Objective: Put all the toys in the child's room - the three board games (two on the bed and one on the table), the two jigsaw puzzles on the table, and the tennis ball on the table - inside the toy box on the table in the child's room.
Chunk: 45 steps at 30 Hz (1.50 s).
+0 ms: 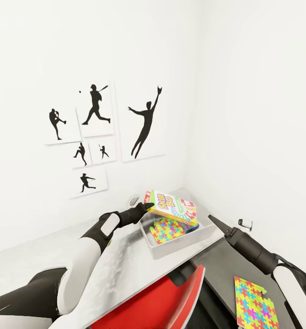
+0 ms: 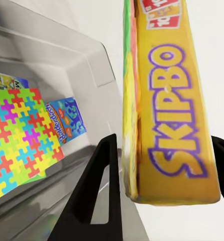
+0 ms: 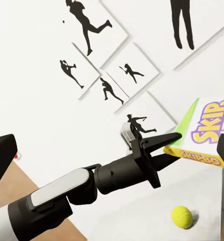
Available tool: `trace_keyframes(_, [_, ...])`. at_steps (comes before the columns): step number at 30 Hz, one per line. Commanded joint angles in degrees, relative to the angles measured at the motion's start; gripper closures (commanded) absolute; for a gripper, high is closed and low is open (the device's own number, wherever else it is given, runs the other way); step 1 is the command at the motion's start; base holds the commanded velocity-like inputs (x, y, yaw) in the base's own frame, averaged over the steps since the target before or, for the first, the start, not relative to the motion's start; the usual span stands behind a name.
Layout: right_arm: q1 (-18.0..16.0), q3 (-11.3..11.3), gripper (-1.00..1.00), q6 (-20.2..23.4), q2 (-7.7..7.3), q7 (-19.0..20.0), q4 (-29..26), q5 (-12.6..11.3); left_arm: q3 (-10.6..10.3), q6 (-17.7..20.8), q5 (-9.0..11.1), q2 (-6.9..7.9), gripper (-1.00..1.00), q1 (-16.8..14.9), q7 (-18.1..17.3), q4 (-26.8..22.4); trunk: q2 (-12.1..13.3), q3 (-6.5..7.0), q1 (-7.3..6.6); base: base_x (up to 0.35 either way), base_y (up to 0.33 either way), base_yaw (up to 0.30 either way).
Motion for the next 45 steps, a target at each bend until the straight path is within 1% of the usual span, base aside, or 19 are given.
trace_keyframes(1, [0.0,0.0,-1.0,0.4,0.02,0.0,0.0,-0.4,0.4,0.5,0.2,-0.04,1.0,0.0,0.0,0.0,-0.1,-0.1,0.03,0.0,0.0,-0.018])
trace_keyframes(22, [0.0,0.0,-1.0,0.3,0.08,0.0,-0.1,-0.4,0.4,0.5,0.2,-0.04,1.0,0.0,-0.3,0.0,-0.1,-0.12,0.03,0.0,0.0,-0.002])
trace_keyframes(33, [0.0,0.1,-1.0,0.3,0.15,-0.1,-0.1,-0.3,0.1,1.2,0.3,-0.04,1.0,0.0,-6.6,0.0,-0.1,-0.12,0.03,0.0,0.0,0.0])
trace_keyframes(45, [0.0,0.1,-1.0,0.3,0.15,-0.1,-0.1,-0.3,0.2,2.7,0.7,-0.04,1.0,0.0,-10.7,0.0,-0.1,-0.12,0.03,0.0,0.0,0.0])
